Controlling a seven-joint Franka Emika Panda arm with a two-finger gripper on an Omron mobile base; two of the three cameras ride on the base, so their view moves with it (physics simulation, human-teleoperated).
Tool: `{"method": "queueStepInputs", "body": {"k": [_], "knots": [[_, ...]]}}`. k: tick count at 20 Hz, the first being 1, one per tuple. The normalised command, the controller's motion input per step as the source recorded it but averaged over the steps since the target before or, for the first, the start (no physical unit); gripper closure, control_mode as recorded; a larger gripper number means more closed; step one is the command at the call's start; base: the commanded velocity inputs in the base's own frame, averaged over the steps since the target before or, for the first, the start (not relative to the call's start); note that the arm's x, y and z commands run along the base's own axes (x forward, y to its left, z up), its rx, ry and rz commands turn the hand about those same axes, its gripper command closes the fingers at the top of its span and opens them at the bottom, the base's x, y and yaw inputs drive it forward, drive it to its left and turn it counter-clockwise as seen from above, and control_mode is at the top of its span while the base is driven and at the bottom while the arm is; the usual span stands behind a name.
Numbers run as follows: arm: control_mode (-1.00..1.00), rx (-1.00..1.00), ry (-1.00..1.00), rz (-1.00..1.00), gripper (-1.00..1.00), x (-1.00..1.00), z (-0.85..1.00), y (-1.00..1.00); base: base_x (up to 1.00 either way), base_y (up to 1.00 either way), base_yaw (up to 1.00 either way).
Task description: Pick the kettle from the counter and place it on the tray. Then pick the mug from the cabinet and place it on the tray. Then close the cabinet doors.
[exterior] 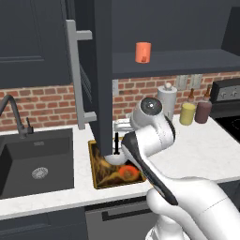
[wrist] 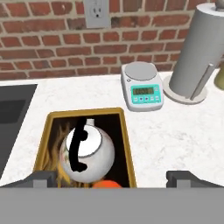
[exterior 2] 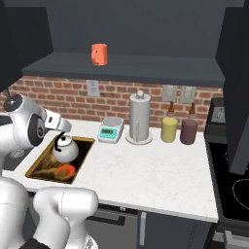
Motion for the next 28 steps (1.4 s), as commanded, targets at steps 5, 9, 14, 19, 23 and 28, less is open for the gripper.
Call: {"method": "queueStepInputs", "body": {"k": [5, 9, 14, 19, 23, 28], "knots": [[-1.00, -0.05, -0.09, 0.06, -1.00, -0.62, 0.78, -0.21, 0.00, 0.00, 0.00], [-1.00, -0.06, -0.07, 0.10, -1.00, -0.37, 0.75, -0.38, 0.00, 0.00, 0.00], [-1.00, 0.00, 0.01, 0.01, -1.00, 0.01, 0.07, -0.32, 0.00, 0.00, 0.00], [-1.00, 0.00, 0.00, 0.00, -1.00, 0.00, 0.06, -0.24, 0.00, 0.00, 0.00], [-1.00, 0.00, 0.01, 0.00, -1.00, -0.12, 0.51, -0.37, 0.00, 0.00, 0.00], [-1.00, 0.00, 0.01, -0.05, -1.00, -0.03, 0.63, -0.21, 0.00, 0.00, 0.00]]}}
